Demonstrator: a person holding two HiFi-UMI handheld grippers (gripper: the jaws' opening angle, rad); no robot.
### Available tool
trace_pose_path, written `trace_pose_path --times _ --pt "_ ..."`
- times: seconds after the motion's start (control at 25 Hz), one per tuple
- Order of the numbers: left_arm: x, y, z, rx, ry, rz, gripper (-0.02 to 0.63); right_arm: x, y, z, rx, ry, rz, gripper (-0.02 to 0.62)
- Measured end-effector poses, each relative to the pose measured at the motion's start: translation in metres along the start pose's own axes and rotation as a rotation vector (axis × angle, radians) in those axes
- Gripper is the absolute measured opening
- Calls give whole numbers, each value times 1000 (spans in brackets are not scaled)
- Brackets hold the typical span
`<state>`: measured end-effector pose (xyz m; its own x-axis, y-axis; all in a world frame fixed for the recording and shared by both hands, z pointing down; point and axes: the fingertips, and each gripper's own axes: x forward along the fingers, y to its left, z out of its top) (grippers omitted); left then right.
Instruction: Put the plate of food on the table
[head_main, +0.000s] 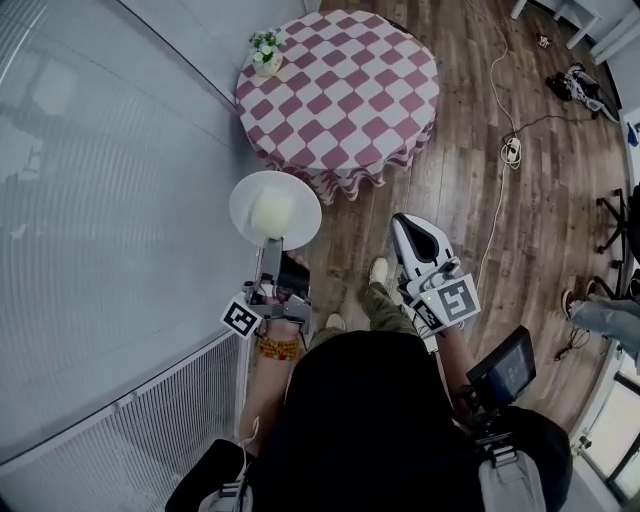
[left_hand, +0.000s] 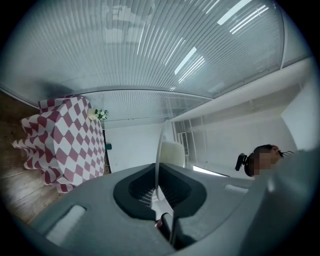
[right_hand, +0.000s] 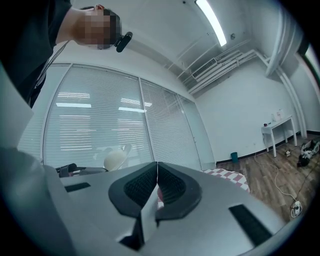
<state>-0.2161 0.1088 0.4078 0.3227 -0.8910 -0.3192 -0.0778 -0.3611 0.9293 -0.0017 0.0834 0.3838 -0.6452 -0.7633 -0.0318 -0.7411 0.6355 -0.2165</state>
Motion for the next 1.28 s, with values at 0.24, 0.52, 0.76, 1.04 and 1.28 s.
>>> trace_pose_path --times 0.24,0.52,0.76,1.04,1.28 --pt "55 10 -9 15 -31 -14 14 4 -63 5 -7 -4 -17 11" --pt "106 37 -5 -18 -23 -9 14 14 -104 -5 10 37 -71 11" --pt "173 69 11 -58 23 -35 14 34 -146 8 -15 25 -168 11" --pt "280 80 25 -98 117 -99 14 62 -194 39 -36 -2 -312 11" --pt "360 85 37 -110 179 -183 14 79 -223 36 -31 -1 -415 11"
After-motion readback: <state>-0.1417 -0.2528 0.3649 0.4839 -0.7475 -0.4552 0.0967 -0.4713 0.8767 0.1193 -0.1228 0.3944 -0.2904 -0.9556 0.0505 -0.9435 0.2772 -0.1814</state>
